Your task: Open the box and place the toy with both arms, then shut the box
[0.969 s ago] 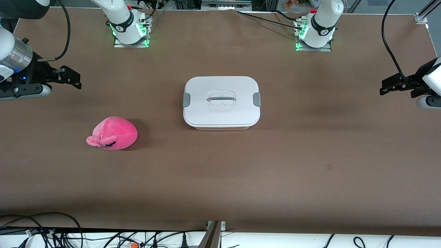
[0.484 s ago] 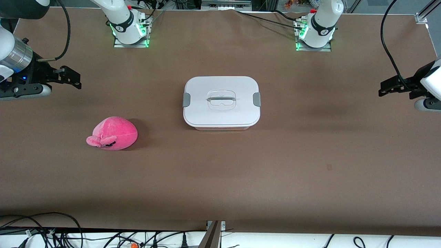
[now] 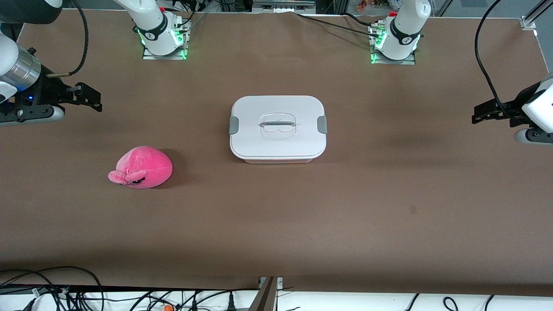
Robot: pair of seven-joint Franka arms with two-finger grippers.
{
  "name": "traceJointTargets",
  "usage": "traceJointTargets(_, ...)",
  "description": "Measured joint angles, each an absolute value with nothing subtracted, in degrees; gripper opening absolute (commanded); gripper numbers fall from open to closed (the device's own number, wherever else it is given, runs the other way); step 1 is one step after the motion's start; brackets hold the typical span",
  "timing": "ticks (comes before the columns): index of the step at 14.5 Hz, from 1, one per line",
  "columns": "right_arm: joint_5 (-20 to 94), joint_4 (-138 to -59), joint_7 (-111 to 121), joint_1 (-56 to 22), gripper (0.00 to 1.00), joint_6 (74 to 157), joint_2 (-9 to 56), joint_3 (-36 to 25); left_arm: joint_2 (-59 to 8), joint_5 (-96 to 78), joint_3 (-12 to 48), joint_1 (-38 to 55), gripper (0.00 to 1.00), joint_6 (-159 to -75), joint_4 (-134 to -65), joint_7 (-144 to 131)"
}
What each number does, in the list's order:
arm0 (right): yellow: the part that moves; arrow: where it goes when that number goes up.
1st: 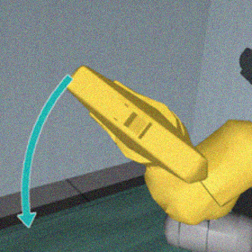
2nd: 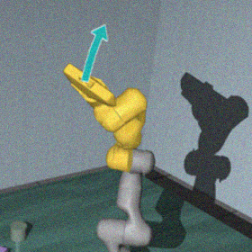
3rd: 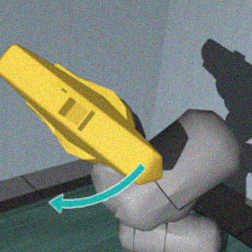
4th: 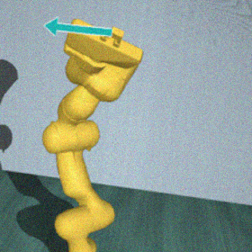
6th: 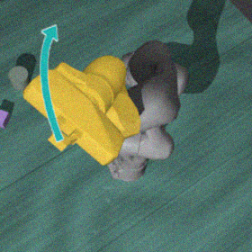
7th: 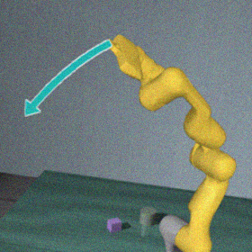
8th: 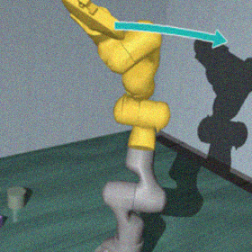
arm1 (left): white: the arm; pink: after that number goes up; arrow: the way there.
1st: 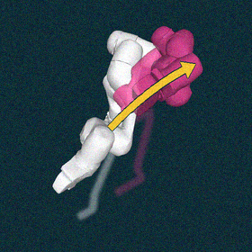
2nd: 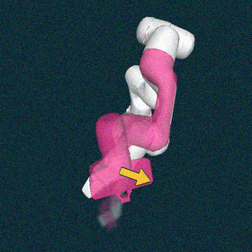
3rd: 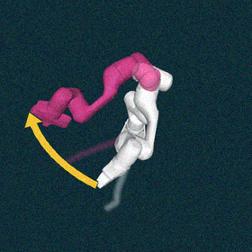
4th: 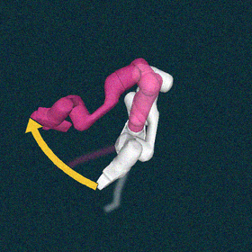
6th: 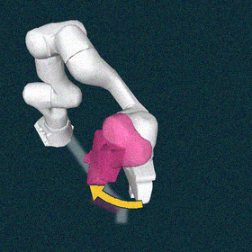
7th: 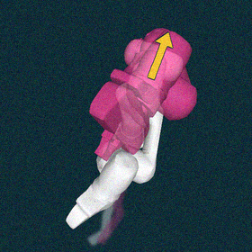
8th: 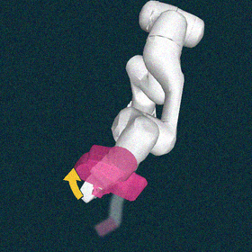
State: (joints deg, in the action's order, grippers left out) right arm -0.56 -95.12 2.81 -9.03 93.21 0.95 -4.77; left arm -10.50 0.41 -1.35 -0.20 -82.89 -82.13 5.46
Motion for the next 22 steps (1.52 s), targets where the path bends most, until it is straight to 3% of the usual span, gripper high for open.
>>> traceJointTargets(5, -0.56, -95.11, 2.8, -9.04, 1.0, 93.21, 0.95, -4.77, -11.85, -0.29, 0.24, 3.71, 1.0, -82.08, -82.21, 5.56)
traceJointTargets(13, -0.56, -95.09, 2.79, -9.05, 1.0, 93.21, 0.95, -4.77, -16.96, -3.52, 1.72, 22.68, 1.0, -82.48, -82.13, 4.92)
traceJointTargets(22, -0.56, -95.08, 2.79, -9.05, 1.0, 93.21, 0.95, -4.77, -21.61, -3.76, 1.74, 38.1, 1.0, -90.53, -78.96, 11.46)
